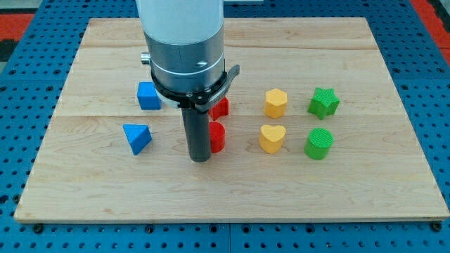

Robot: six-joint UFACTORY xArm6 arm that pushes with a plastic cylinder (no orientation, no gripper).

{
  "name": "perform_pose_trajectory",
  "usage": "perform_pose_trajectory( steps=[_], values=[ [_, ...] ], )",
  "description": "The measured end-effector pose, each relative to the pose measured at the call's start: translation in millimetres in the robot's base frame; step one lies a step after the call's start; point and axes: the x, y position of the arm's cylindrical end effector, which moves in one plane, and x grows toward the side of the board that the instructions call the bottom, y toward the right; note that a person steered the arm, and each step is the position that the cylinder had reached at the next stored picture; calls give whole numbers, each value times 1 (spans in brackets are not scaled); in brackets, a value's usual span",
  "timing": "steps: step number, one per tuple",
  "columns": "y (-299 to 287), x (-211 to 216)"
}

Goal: Push the blue triangle in between the red blocks

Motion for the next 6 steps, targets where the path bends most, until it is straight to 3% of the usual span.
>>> perform_pose_trajectory(
  steps=[1, 3, 4, 6],
  values=[
    [-20, 28],
    [-97, 25],
    [-97, 0],
    [-97, 2]
  ],
)
